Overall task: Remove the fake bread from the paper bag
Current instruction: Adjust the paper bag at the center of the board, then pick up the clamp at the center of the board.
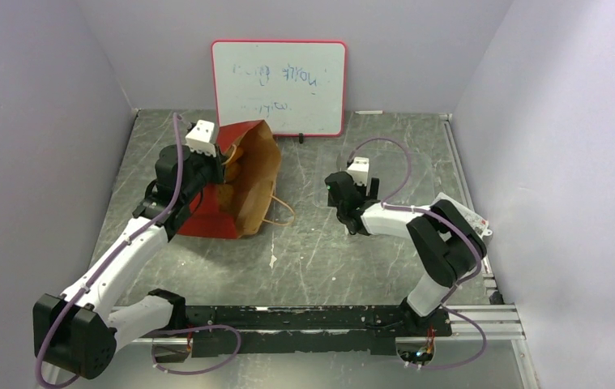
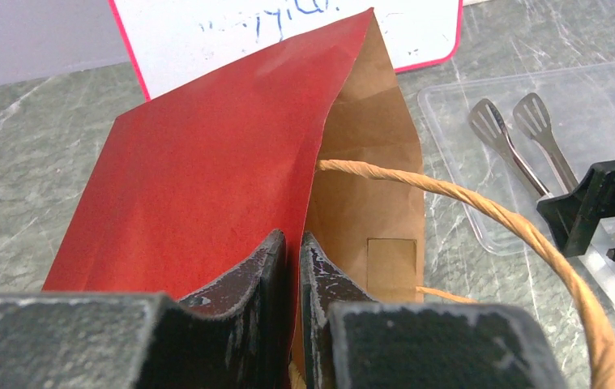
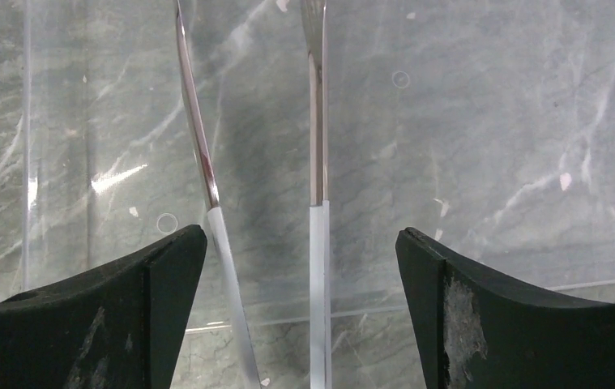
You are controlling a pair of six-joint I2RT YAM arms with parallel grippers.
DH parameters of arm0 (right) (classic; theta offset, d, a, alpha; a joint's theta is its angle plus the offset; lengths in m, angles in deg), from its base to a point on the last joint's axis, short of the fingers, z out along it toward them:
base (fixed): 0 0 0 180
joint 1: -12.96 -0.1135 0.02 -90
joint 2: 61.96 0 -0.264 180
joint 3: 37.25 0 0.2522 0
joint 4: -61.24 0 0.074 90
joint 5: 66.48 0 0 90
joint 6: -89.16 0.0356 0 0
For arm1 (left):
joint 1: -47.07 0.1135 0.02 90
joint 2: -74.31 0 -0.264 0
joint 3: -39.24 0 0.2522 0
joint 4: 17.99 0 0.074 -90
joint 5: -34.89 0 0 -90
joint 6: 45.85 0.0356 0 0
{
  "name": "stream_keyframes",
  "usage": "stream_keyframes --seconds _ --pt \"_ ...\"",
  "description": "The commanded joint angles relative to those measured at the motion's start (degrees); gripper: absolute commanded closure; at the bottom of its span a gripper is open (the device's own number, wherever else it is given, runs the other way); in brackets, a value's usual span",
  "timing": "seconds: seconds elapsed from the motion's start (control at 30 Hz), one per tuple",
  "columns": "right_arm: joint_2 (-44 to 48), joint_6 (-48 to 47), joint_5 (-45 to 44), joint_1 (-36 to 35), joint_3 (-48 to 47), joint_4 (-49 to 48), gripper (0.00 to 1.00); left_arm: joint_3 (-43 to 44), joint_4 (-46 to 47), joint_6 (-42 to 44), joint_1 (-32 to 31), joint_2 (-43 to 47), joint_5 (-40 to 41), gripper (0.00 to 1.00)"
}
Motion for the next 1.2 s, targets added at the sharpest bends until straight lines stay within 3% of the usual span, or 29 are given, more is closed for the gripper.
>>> stream_keyframes --seconds 0.0,0.2,0.47,0.9,1.17 --pt "-2.1 -0.5 -1.0 -0.1 -1.0 -3.7 0.12 -0.6 2.7 0.8 -0.3 0.7 -2.0 0.93" --pt "-4.4 -1.4 0.0 0.3 -2.2 -5.9 0.17 -0.7 2.5 1.3 -0.3 0.7 -2.3 0.93" --pt "-4.6 -0.9 1.0 1.2 -1.6 -7.8 0.34 -0.7 2.3 1.4 -0.3 0.6 -2.1 0.93" --pt "-5.1 0.3 0.9 1.7 -1.1 -6.9 0.44 -0.7 2.2 1.1 -0.3 1.0 -2.0 0.93" --pt "-0.4 -1.3 4.1 1.8 0.9 -8.2 0.54 -1.0 1.9 1.4 -0.3 1.4 -1.4 0.93"
